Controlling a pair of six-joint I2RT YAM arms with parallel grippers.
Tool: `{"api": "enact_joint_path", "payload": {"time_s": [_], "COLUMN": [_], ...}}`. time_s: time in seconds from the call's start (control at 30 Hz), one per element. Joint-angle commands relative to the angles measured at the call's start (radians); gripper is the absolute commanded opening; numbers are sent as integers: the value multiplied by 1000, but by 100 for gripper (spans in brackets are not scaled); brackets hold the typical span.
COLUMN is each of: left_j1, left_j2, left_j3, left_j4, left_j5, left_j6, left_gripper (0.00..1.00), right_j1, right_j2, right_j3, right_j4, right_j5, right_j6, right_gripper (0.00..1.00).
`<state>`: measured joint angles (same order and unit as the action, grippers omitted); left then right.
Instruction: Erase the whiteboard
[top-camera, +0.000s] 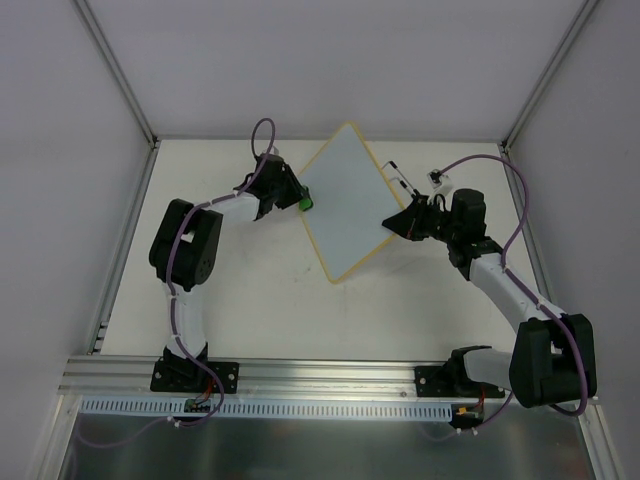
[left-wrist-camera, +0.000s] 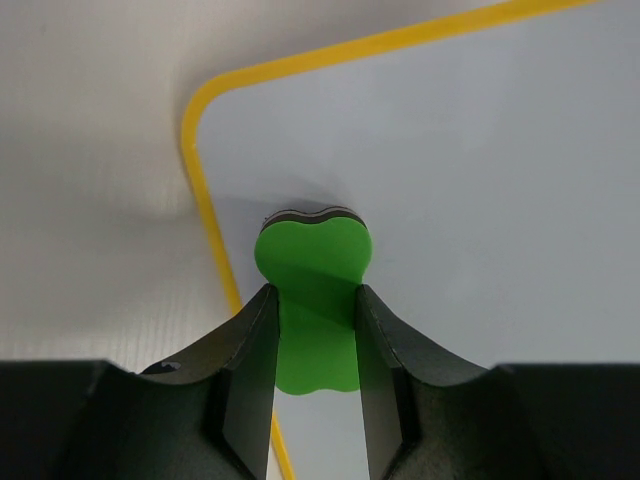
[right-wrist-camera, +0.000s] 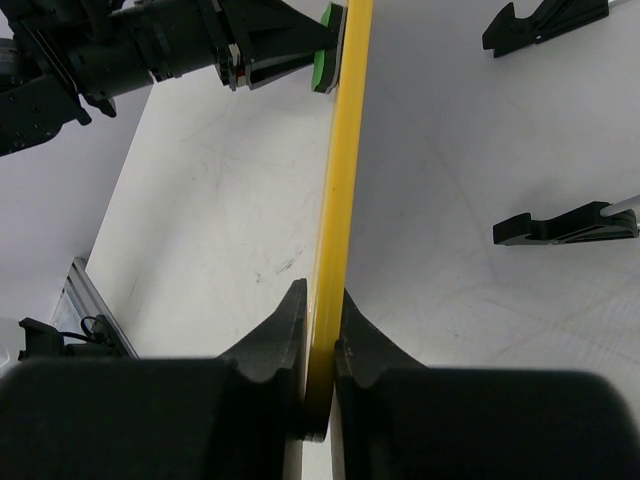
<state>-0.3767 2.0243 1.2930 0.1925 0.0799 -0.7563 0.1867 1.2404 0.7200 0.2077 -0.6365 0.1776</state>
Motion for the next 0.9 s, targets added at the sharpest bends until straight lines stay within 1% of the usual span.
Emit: {"api": "enact_joint_path", "payload": {"time_s": [0.0,0.03,0.13,0.2,0.37,0.4,0.47,0.5,0.57,0.6,0.67,0.7,0.73,0.8,0.83,0.87], "left_j1": [-10,-20,-54,-88,-151,-153,-143,-125,-102,-90,-59,-51,-39,-21,-8,19], "left_j2": [33,36,31,28,-19,-66,-125,-191,-261,-329,-389,-438,-459,-521,-542,-565], "left_j3": [97,120,137,134,75,57,-15,-36,-110,-133,-191,-205,-236,-280,-334,-360], "left_j4": [18,18,22,24,50,54,64,64,61,39,1,-51,-71,-94,-103,-110], "left_j5": [70,102,119,152,195,183,161,150,126,115,61,38,20,-14,-23,-43], "left_j6": [26,34,69,61,60,58,64,75,103,112,161,185,234,264,279,284], "left_gripper": [0,0,0,0,0,0,0,0,0,0,0,0,0,0,0,0], "right_j1": [54,53,54,54,54,54,54,54,54,54,53,53,53,53,54,54], "right_j2": [16,14,14,17,25,25,24,24,22,24,30,33,36,42,48,51], "right_j3": [4,4,9,13,30,35,52,59,81,90,114,122,130,151,157,163], "right_j4": [-22,-21,-22,-22,-21,-21,-21,-21,-21,-21,-22,-22,-21,-21,-22,-21], "right_j5": [-161,-160,-157,-157,-152,-152,-150,-147,-143,-140,-138,-137,-137,-138,-138,-137], "right_j6": [-188,-187,-188,-187,-182,-181,-181,-181,-181,-181,-181,-181,-181,-153,-153,-152], "right_gripper": [0,0,1,0,0,0,0,0,0,0,0,1,0,0,0,0]}}
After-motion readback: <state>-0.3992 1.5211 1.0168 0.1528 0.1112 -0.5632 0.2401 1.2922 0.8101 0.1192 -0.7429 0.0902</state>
